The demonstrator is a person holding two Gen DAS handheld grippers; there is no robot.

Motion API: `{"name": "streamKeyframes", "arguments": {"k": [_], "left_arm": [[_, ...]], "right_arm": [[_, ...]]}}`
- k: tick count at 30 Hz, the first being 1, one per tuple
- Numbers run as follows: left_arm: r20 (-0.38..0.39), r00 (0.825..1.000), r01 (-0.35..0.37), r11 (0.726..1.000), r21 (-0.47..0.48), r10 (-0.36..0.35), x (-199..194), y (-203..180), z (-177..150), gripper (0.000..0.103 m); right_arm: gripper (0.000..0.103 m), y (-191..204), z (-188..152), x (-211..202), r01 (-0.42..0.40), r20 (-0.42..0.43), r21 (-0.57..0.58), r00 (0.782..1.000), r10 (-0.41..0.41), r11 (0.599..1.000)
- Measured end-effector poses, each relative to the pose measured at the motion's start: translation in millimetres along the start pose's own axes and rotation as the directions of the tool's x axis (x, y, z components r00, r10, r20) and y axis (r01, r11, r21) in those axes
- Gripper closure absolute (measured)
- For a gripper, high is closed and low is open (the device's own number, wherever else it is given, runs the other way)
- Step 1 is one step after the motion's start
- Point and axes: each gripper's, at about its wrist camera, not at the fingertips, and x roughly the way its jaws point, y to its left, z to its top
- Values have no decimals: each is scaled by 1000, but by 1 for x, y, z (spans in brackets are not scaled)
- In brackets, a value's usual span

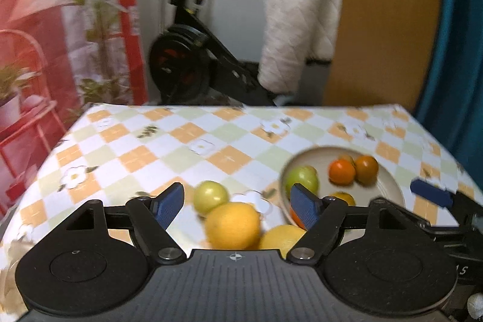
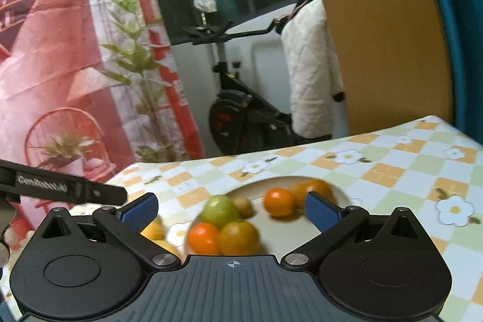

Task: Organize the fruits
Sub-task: 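Move the left tool back from the plate toward the lemons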

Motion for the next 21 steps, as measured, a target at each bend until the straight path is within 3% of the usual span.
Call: {"name": "streamKeyframes", "arguments": {"k": [5, 7, 16, 21], "left_arm": [[48, 997, -61, 996, -62, 64, -14, 20, -4, 22], [41, 998, -47, 995, -92, 51, -15, 23, -5, 22], [16, 1000, -18, 995, -103, 20, -11, 28, -21, 22], [12, 999, -46, 996, -74, 47, -11, 31, -26, 22]], "right_arm": [[0, 16, -1, 6, -30, -43, -22, 999, 29, 999], [0, 23, -2, 7, -55, -74, -38, 996, 52, 998], [1, 52, -12, 8, -38, -137, -156, 990, 17, 987], [1, 67, -17, 16, -1, -170, -229, 985, -40, 973]]}}
